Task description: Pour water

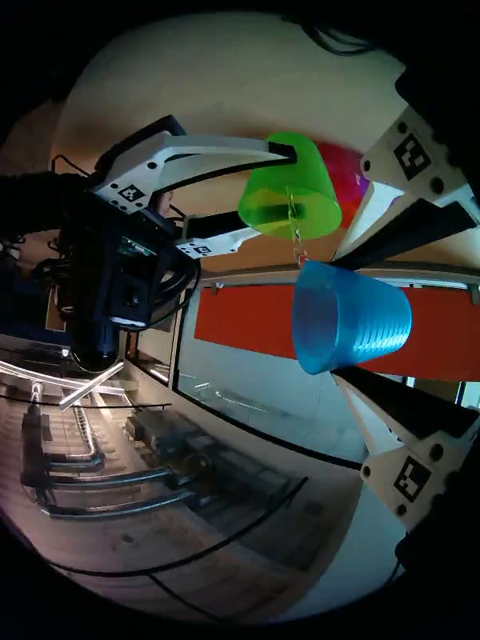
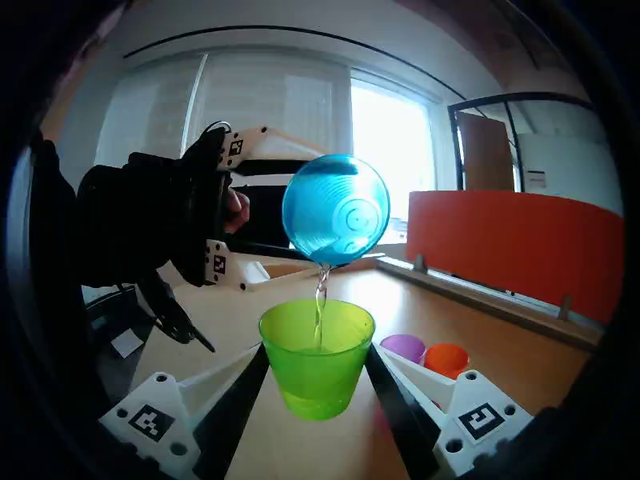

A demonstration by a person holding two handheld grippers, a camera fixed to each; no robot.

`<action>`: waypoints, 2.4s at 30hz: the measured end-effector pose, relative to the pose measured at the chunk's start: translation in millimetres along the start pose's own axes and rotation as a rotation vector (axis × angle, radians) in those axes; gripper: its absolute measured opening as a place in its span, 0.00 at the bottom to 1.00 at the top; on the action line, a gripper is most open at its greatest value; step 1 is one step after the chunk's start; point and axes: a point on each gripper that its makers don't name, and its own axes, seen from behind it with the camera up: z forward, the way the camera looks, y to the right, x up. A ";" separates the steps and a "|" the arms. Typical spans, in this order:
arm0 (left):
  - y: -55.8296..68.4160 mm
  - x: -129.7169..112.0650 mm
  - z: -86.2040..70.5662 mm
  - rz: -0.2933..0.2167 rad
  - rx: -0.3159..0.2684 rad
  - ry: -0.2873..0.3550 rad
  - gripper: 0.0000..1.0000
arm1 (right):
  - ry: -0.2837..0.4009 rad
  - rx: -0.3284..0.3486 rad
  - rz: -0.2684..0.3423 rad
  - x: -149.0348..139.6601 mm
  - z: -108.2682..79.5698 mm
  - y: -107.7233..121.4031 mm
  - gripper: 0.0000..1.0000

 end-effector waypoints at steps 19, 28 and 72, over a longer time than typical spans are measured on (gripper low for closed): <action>-3.5 0.2 -1.8 0.048 0.002 -0.007 0.83 | -0.002 0.000 -0.002 -1.8 -0.3 0.1 0.86; -5.5 1.0 -0.3 0.069 0.007 -0.007 0.83 | -0.003 0.000 -0.002 -2.4 -0.6 0.1 0.86; -5.5 -1.2 0.9 -0.041 0.026 -0.006 0.83 | 0.008 -0.007 -0.005 2.7 -4.7 1.7 0.86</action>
